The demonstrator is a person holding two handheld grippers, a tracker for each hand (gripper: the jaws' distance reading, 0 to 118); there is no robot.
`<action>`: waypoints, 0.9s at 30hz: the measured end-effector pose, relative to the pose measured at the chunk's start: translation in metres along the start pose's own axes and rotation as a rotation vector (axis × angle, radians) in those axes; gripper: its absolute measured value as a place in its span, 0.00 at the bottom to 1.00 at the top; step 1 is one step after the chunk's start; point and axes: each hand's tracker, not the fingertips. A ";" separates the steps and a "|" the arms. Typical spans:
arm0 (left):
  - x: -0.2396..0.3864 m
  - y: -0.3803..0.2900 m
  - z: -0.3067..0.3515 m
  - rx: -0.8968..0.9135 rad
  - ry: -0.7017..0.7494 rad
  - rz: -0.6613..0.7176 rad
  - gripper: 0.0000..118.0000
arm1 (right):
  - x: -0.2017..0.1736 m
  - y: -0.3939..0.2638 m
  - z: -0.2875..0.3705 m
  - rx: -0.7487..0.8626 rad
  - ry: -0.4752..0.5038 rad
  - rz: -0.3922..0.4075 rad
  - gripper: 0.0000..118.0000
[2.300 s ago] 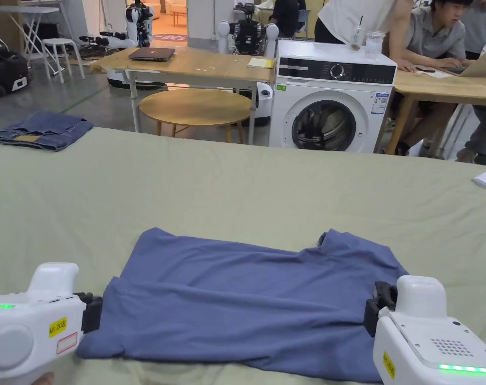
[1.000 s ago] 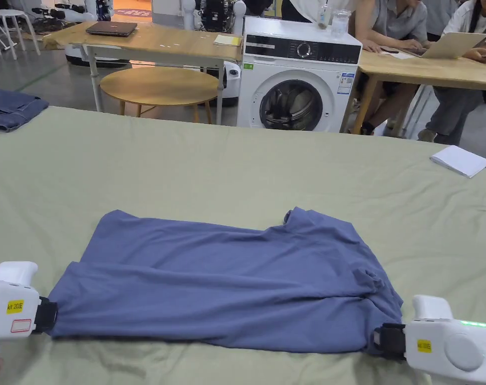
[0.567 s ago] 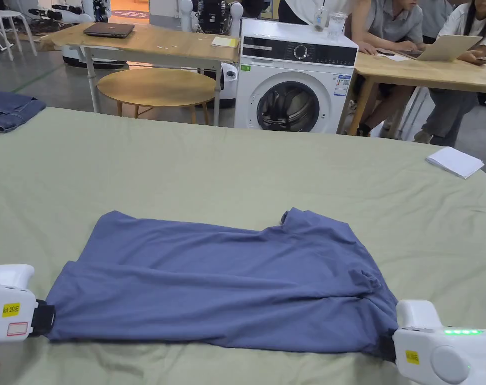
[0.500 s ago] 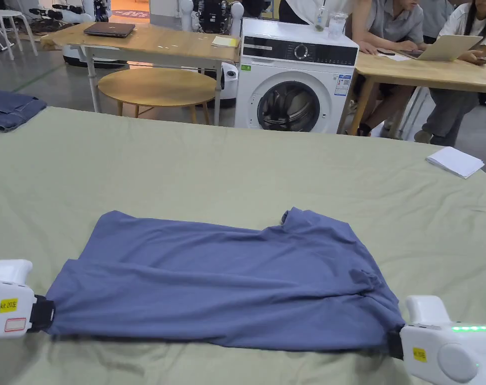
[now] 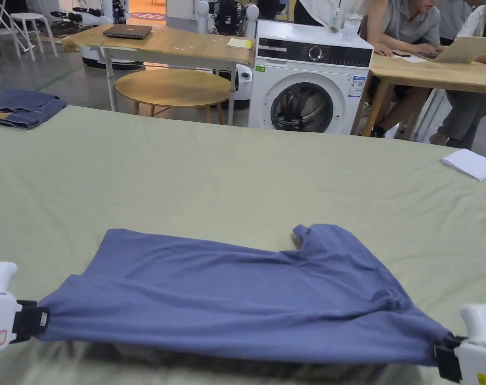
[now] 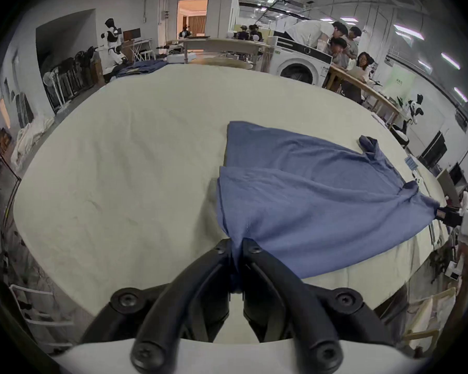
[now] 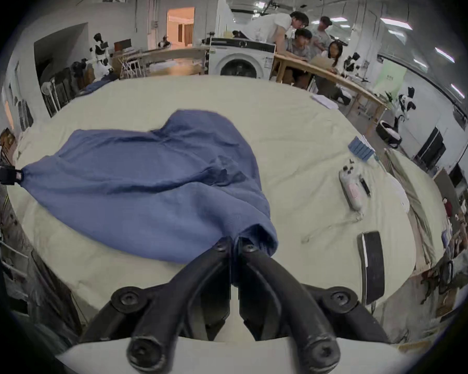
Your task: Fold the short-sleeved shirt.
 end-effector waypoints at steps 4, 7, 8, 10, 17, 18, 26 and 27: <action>-0.002 -0.030 -0.015 -0.075 0.022 -0.015 0.01 | -0.007 -0.032 -0.020 -0.073 -0.013 0.023 0.02; -0.004 -0.045 -0.041 -0.141 0.045 -0.027 0.01 | -0.010 -0.048 -0.046 -0.110 -0.019 0.023 0.02; -0.004 -0.049 -0.048 -0.139 0.045 -0.031 0.01 | -0.010 -0.051 -0.053 -0.133 -0.024 0.018 0.02; -0.005 -0.049 -0.059 -0.146 0.046 -0.032 0.01 | -0.008 -0.057 -0.068 -0.162 -0.003 0.002 0.02; -0.002 -0.040 -0.043 -0.146 0.038 -0.009 0.10 | -0.014 -0.047 -0.057 -0.143 -0.023 0.017 0.38; 0.000 -0.034 -0.039 -0.135 0.035 0.002 0.16 | -0.015 -0.043 -0.052 -0.124 -0.032 0.017 0.46; 0.037 0.007 0.008 0.177 -0.016 -0.048 0.22 | -0.044 0.006 -0.008 0.212 -0.009 -0.089 0.49; 0.044 0.010 0.014 0.228 -0.024 -0.056 0.22 | -0.051 0.011 -0.004 0.282 0.009 -0.096 0.49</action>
